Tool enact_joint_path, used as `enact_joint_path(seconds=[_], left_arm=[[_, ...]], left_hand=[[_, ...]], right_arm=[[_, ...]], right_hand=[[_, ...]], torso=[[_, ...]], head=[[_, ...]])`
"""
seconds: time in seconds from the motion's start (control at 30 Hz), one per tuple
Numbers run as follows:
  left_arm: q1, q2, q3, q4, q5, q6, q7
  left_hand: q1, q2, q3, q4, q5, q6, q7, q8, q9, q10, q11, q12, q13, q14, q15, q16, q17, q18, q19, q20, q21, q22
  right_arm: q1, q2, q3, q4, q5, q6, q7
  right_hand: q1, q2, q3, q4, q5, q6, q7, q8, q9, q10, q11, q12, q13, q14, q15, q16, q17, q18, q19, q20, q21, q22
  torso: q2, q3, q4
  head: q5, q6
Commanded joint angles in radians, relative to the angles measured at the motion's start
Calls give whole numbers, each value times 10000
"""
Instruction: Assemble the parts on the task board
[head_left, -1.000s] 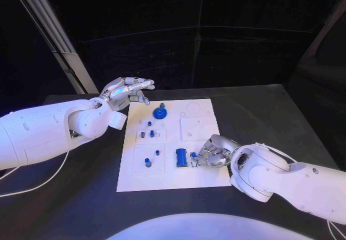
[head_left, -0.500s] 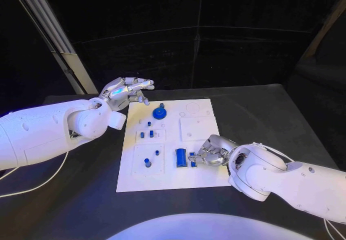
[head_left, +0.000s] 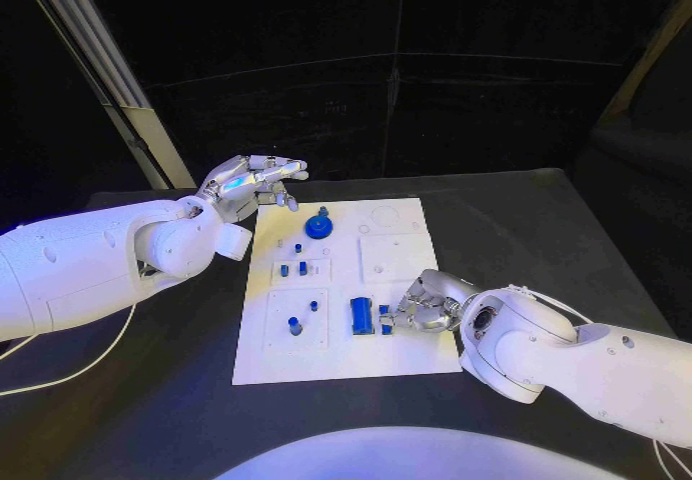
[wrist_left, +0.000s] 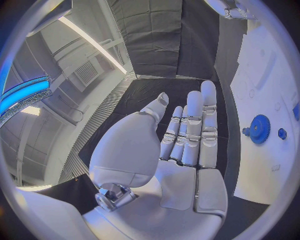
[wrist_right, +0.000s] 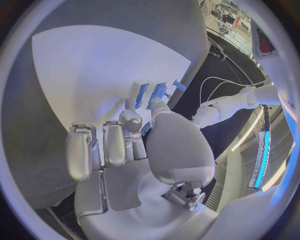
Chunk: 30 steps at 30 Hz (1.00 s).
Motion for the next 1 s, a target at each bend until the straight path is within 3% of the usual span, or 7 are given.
enact_joint_path(seconds=[0.03, 0.27, 0.4, 0.5, 0.6, 0.73, 1.0], left_arm=[[17, -16, 7, 23, -4, 112, 26], [15, -20, 6, 6, -4, 101, 69], [12, 21, 2, -63, 0, 101, 171], [6, 77, -8, -157, 67, 111, 293], [-3, 207, -71, -345, 281, 109, 453], [-41, 487, -180, -814, 698, 67, 745], [-365, 1064, -221, -1827, 1262, -255, 1337]], left_hand=[[19, 100, -51, -13, -14, -64, -26, 63, -2, -54, -4, 64, -9, -60, -18, 53, -9, 130, 82, 0, -33, -10], [19, 100, -51, -13, -14, -64, -26, 63, -2, -54, -4, 64, -9, -60, -18, 53, -9, 130, 82, 0, -33, -10], [12, 112, -75, -8, -14, -40, -52, 98, 3, -36, -17, 102, -9, -74, -21, 61, -22, 131, 79, 0, -46, -23], [-19, 131, -126, 12, -15, 40, -122, 174, 15, 43, -66, 174, -9, -100, -49, 57, -53, 139, 72, -12, -75, -49], [-33, 167, -188, 24, -11, 179, -211, 258, 8, 191, -135, 189, -56, -333, -79, -229, -233, 147, -106, -38, -264, -170], [-12, 260, -217, 34, -7, 443, -288, 238, -29, 730, -181, -43, -110, -901, -39, -1571, -881, 129, -783, 19, -986, -622], [93, 367, -9, 59, -17, 670, -215, -238, -43, 1636, 16, -1544, -117, -1845, 505, -5091, -2284, 11, -2639, 532, -2990, -1926]], right_arm=[[12, -118, 0, 76, -176, 145, 323], [15, -622, 2, 143, 943, -990, 2368], [33, -836, 83, -166, 3379, -1405, 4715], [49, -803, 268, -644, 5414, -1367, 6383], [92, -608, 428, -1371, 7280, -1053, 7820], [189, -28, 578, -2840, 9403, -541, 9245], [251, 1300, 929, -5450, 11058, 381, 10220]], right_hand=[[250, 34, -53, -93, -77, -50, 41, -80, 22, -38, 19, -59, -2, 368, -24, -86, -41, -137, 195, 8, -41, 1481], [695, 128, -363, -68, -8, -753, 304, -452, -103, -984, 250, -2333, -1459, -15, 162, -1229, -1499, 159, -675, 157, -815, 365], [1757, 447, -172, -360, 394, -1157, 527, -571, -180, -2287, 447, -4472, -2943, -1366, 338, -4688, -5289, 881, -2998, 303, -3206, -2649], [2440, 552, -16, -464, 452, -1434, 792, -696, -276, -2984, 712, -5854, -4260, -2114, 607, -6473, -6336, 1341, -4897, 548, -5811, -5304], [3019, 617, 209, -470, 168, -1696, 1150, -876, -501, -3389, 1136, -7198, -5845, -3464, 1137, -8580, -7377, 1260, -5727, 948, -7489, -6347], [3245, 513, 101, -553, -25, -2071, 1253, -897, -935, -3546, 1453, -8126, -7682, -4555, 1784, -10777, -8849, 1216, -6458, 1528, -9536, -7708], [3124, 937, -245, -1163, -241, -2132, 1188, -898, -1681, -3344, 1600, -8622, -9919, -3605, 1858, -12203, -10489, 1412, -5716, 1822, -11730, -9506]], torso=[[-8, 2, -14], [-55, 0, -31], [-153, -37, -49], [-263, -76, -67], [-414, -126, -80], [-698, -209, -144], [-1037, -246, -261]], head=[[13, 20], [25, 124], [-39, 262], [-63, 380], [-98, 586], [-145, 926], [-27, 1464]])
